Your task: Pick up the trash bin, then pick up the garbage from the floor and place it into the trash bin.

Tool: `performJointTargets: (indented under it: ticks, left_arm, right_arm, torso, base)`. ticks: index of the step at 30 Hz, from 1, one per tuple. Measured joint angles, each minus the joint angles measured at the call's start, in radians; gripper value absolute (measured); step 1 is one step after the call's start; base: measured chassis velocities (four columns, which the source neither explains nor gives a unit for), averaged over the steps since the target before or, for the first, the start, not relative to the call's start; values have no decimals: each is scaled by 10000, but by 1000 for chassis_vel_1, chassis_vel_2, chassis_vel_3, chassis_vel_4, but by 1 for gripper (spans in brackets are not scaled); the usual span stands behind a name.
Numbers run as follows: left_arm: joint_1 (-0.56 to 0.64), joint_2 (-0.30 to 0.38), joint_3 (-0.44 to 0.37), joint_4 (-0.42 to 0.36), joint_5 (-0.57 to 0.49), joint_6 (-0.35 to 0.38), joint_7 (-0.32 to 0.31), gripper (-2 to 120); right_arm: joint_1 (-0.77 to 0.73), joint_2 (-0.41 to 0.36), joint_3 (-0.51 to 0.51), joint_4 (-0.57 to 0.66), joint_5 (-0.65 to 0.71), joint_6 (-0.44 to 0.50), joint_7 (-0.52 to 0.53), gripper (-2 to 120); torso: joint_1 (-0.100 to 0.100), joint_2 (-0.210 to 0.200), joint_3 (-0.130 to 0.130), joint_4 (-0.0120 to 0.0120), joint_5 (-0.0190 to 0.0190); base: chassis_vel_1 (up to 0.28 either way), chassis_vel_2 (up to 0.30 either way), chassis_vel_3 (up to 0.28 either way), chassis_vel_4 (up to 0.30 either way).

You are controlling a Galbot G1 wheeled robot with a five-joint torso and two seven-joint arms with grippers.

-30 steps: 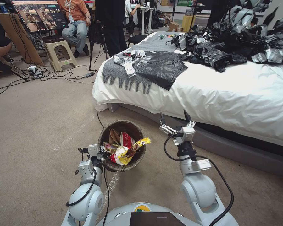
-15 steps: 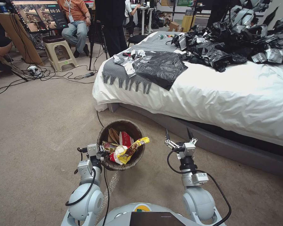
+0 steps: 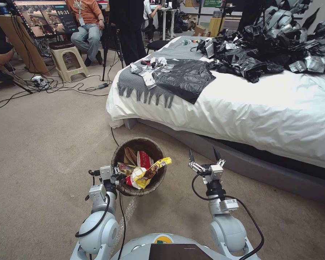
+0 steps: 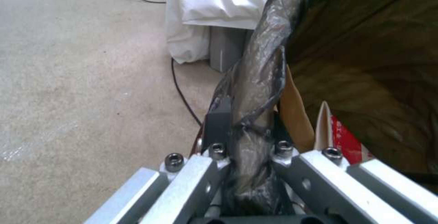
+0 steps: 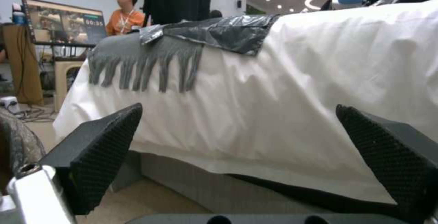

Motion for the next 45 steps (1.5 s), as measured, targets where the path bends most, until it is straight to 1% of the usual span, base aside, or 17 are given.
performJointTargets:
  ticks: [15, 45]
  left_arm:
    - [35, 13, -16, -62, -26, -2, 43, 2]
    - [80, 30, 13, -165, -24, -2, 67, 2]
  right_arm:
    - [193, -31, -10, -6, 3, -73, -27, 100]
    - [244, -78, -32, 60, 1, -147, -35, 100]
  torso:
    - [0, 0, 0, 0, 0]
    - [0, 0, 0, 0, -1]
  base:
    - [10, 7, 10, 9]
    - [84, 88, 83, 85]
